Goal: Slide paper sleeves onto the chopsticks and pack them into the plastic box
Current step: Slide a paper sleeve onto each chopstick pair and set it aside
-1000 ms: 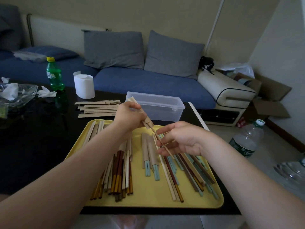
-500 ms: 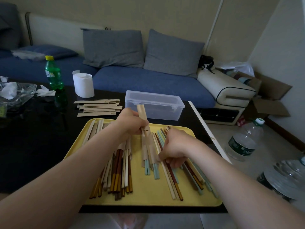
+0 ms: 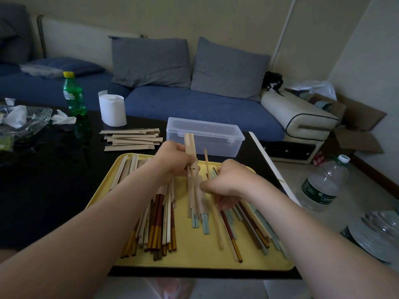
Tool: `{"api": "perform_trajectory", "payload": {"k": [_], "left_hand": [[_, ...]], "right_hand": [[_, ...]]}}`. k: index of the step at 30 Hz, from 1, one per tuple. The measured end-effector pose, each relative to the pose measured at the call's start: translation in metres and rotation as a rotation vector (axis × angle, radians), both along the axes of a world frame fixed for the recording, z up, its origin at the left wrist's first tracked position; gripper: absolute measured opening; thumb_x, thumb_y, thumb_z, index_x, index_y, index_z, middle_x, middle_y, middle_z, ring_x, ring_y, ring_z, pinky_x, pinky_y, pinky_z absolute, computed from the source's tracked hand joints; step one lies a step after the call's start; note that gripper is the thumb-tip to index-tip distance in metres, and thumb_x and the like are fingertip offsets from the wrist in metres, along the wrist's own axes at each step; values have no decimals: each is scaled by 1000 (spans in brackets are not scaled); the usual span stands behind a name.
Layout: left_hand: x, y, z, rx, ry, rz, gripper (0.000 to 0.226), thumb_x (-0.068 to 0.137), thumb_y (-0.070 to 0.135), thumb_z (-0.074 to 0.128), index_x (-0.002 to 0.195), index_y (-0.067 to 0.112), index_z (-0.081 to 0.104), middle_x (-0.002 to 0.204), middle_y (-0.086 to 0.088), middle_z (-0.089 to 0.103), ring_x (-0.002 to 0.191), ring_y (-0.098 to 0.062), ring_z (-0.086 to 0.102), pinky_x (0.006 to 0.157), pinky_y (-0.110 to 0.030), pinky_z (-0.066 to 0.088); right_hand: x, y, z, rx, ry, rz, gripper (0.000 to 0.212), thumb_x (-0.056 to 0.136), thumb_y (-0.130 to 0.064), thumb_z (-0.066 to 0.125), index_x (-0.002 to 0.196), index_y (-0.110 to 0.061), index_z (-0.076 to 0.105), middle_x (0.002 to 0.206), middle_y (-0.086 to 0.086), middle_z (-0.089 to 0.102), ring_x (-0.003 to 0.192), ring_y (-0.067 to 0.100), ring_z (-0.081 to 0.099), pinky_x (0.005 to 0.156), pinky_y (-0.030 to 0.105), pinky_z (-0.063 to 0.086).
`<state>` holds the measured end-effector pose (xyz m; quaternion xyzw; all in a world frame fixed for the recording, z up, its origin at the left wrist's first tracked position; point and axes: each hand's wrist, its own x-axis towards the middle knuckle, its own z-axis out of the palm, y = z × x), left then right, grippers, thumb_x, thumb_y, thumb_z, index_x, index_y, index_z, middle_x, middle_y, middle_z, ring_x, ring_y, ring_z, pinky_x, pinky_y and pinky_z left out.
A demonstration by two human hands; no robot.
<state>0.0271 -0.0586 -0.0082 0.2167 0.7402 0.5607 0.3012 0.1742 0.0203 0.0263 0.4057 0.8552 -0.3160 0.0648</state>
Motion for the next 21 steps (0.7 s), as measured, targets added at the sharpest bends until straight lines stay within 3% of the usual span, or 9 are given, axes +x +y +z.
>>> {"api": "perform_trajectory", "payload": {"k": [3,7,13,17,21], "left_hand": [[0,-1,0,64,-39,34,21,99,9,69,120,9,64,102,-14,76,77,-18,80,62,-30,63],[0,-1,1,171,-57,95,27,99,8,70,124,13,61,106,-15,74,81,-21,80,70,-36,67],[-3,-4,3,247,-67,152,39,100,10,69,136,10,56,114,-15,71,82,-18,80,70,-31,65],[1,-5,3,269,-106,94,40,98,9,70,136,9,57,111,-18,73,85,-21,80,75,-38,66],[9,-7,9,282,-177,-7,34,96,5,73,127,9,60,108,-21,75,87,-25,80,65,-32,64]], "right_hand": [[3,2,6,-24,69,61,27,96,-28,73,101,-1,74,77,13,81,67,22,81,60,30,65],[10,4,12,-113,-65,203,22,97,-19,69,105,0,77,84,15,82,76,24,82,61,29,63],[14,7,12,-130,-167,254,25,98,-21,71,109,0,76,85,15,82,77,24,82,62,29,64],[16,8,13,-162,-90,237,20,99,-17,71,107,0,76,88,16,82,85,28,83,70,33,67],[12,12,7,-166,176,78,11,98,-13,73,103,-3,76,81,13,82,78,26,83,73,37,69]]}}
